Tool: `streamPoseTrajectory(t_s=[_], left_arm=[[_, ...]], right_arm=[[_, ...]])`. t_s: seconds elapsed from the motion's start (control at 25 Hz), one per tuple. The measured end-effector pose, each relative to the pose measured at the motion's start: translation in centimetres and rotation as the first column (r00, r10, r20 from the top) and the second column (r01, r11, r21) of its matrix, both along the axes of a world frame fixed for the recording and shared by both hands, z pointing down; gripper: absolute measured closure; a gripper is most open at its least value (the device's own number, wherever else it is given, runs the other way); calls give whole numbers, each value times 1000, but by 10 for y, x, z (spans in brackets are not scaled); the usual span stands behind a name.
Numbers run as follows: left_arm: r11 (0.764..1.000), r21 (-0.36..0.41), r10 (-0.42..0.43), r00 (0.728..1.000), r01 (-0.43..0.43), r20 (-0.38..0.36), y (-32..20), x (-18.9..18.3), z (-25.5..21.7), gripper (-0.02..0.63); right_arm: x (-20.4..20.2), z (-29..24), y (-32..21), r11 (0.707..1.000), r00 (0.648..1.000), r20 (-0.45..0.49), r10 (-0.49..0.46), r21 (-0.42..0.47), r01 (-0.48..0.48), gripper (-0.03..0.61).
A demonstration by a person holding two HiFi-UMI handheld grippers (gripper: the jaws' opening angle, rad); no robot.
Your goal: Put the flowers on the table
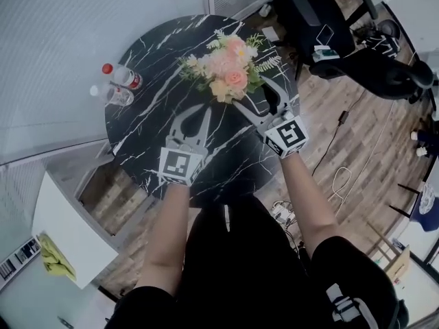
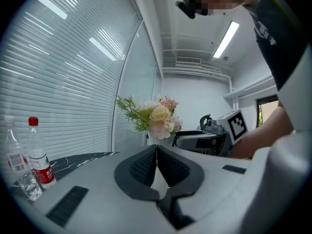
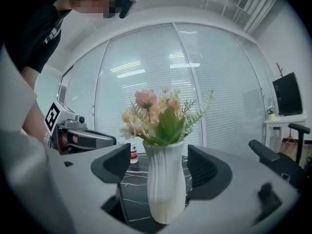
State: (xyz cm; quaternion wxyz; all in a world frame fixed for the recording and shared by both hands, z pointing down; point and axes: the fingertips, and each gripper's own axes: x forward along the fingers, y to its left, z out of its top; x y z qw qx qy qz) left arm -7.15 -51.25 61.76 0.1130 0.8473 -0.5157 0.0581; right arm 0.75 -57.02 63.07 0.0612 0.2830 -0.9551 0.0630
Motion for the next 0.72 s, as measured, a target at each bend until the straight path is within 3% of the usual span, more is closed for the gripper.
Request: streamPoseTrajectory(t_s=[0.4,0.72], left_arm=[[996,21,84,996,-84,-17,60,12,-52,600],[986,62,156,987,-153,-43,122,23,-107,601]], right_arm=[[12,-58,63,999,999,15,29,-26,-29,235],[10,-116,137,1000,999,36,-10,-8,11,236]])
